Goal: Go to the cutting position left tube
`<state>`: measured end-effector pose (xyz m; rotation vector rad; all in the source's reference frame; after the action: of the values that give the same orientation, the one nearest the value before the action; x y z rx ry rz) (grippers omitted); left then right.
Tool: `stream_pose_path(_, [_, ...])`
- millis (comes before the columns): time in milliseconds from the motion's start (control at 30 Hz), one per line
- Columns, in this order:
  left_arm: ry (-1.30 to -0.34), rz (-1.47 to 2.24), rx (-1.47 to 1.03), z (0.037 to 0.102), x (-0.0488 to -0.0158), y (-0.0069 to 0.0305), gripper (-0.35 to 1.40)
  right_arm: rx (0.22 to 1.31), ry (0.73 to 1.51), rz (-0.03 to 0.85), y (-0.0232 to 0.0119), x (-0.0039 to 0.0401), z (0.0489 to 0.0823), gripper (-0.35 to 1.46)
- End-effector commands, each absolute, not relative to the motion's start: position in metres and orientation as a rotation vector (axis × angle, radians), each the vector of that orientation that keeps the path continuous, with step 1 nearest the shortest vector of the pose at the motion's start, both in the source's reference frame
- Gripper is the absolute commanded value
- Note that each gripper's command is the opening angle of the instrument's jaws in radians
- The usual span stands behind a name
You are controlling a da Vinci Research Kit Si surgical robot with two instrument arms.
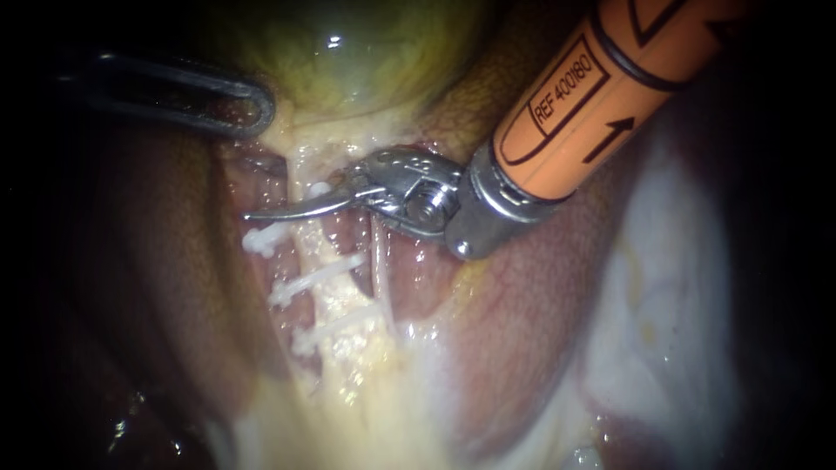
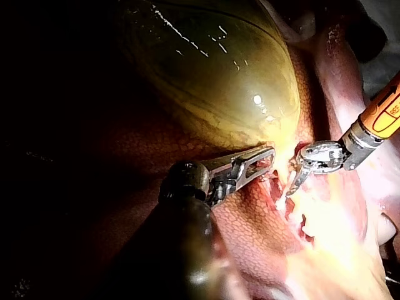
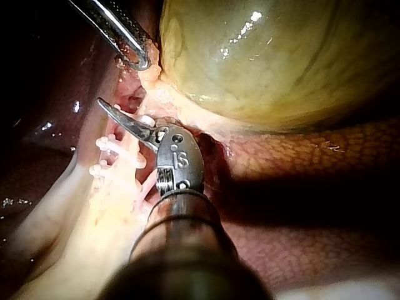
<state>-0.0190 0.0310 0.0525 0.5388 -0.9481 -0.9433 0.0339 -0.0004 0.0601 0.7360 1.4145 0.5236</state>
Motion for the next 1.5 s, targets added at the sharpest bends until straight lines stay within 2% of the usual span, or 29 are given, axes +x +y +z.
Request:
stream_pose_path(33, [-0.948, -0.944, 0.538, 0.0525, -0.0190, 0.0310, -0.35, 0.736, 1.415, 0.523, -0.0004, 0.0338, 0.0601, 1.24])
stream_pose_path(333, [-0.948, -0.943, 0.538, 0.0526, -0.0188, 0.0311, -0.35, 0.764, 1.394, 0.506, -0.0010, 0.0328, 0.0601, 1.24])
stream_pose_path(600, [-0.947, -0.944, 0.536, 0.0525, -0.0187, 0.0311, -0.35, 0.820, 1.310, 0.432, -0.0023, 0.0312, 0.0605, 1.24])
stream_pose_path(933, [-0.947, -0.944, 0.536, 0.0525, -0.0187, 0.0311, -0.35, 0.929, 1.230, 0.367, -0.0031, 0.0314, 0.0604, 1.23])
stream_pose_path(1200, [-0.947, -0.945, 0.536, 0.0525, -0.0188, 0.0311, -0.35, 1.027, 1.229, 0.304, -0.0042, 0.0319, 0.0599, 1.21])
stream_pose_path(1500, [-0.947, -0.945, 0.535, 0.0525, -0.0189, 0.0311, -0.35, 1.118, 1.311, 0.219, -0.0042, 0.0329, 0.0596, 1.12])
